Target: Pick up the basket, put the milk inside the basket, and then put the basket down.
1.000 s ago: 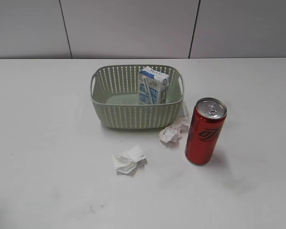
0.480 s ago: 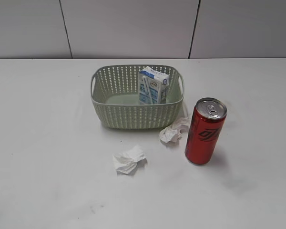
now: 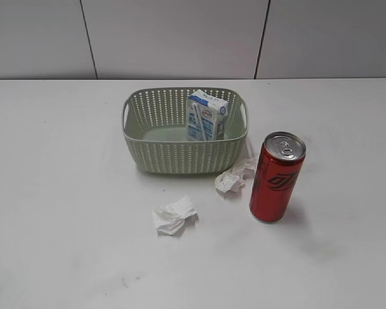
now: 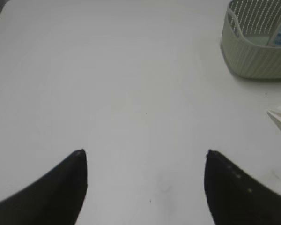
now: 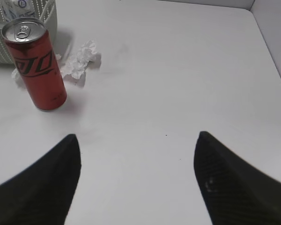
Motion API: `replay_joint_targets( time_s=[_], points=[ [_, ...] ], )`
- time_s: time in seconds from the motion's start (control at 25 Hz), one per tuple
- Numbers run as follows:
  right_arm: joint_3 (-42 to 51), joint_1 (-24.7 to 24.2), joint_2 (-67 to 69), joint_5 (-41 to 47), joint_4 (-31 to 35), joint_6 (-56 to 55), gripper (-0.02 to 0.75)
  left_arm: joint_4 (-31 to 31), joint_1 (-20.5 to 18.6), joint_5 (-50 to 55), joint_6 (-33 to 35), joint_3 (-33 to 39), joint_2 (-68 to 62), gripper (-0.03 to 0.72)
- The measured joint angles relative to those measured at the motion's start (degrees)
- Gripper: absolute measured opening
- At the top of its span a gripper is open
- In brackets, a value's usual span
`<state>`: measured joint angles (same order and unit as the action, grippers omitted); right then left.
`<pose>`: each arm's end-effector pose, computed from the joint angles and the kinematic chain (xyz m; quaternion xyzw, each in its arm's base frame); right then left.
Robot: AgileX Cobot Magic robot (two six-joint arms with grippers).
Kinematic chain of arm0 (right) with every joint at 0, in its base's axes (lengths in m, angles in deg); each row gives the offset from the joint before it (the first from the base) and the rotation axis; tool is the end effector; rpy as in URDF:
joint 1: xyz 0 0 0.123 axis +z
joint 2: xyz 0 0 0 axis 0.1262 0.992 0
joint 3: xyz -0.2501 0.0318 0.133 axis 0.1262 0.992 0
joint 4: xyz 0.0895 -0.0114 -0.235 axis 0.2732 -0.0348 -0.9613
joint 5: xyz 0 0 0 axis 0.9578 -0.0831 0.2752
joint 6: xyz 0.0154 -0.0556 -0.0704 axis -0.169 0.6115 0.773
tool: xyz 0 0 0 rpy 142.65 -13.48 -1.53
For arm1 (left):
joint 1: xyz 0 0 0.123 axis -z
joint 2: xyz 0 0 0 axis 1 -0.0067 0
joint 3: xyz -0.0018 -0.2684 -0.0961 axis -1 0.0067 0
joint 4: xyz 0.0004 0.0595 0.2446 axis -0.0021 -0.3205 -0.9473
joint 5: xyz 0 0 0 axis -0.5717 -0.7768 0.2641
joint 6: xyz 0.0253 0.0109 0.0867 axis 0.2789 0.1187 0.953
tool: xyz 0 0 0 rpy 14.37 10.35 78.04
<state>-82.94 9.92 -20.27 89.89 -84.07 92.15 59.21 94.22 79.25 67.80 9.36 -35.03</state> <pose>0.0078 0.0051 0.2638 -0.0639 0.8398 0.0153 0.5389 0.0147 -0.0063 0.2826 0.0501 0.8753 -0.0429 0.4790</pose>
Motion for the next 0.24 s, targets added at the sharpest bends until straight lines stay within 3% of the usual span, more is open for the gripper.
replay_joint_targets(
  time_s=[0.24],
  points=[
    [0.0, 0.0, 0.0, 0.0, 0.0, 0.0, 0.59, 0.01, 0.0, 0.0, 0.0, 0.0, 4.86, 0.573]
  ],
)
